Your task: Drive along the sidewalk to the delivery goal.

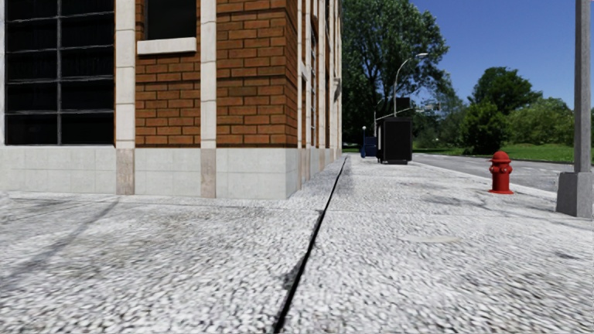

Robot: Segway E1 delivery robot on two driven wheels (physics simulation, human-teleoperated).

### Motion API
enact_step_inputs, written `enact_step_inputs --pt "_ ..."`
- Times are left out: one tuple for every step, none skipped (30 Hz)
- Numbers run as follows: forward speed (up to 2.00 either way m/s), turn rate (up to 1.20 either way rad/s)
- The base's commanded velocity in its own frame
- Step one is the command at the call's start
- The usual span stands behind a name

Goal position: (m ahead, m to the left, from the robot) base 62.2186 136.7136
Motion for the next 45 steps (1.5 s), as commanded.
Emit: enact_step_inputs --pt "1.41 0.54" --pt "1.41 0.54" --pt "1.41 0.54" --pt "1.41 0.54" --pt "1.41 0.54" --pt "1.41 0.54" --pt "1.41 0.54" --pt "1.41 0.54" --pt "1.41 0.54" --pt "1.41 0.54" --pt "1.42 0.54" --pt "1.42 0.54" --pt "1.42 0.54" --pt "1.52 0.54" --pt "1.52 0.54" --pt "1.69 0.54" --pt "1.77 0.54" --pt "1.79 0.56" --pt "1.79 0.56" --pt "1.8 0.58" --pt "1.8 0.59" --pt "1.81 0.59" --pt "2.0 0.59" --pt "2.0 0.59" --pt "2.0 0.61" --pt "2.0 0.62" --pt "2.0 0.62" --pt "2.0 0.62" --pt "2.0 0.62" --pt "2.0 0.62" --pt "2.0 0.62" --pt "2.0 0.63" --pt "2.0 0.63" --pt "2.0 0.63" --pt "2.0 0.69" --pt "2.0 0.69" --pt "2.0 0.69" --pt "2.0 0.69" --pt "2.0 0.69" --pt "2.0 0.69" --pt "2.0 0.69" --pt "2.0 0.69" --pt "2.0 0.69" --pt "2.0 0.69" --pt "2.0 0.69"
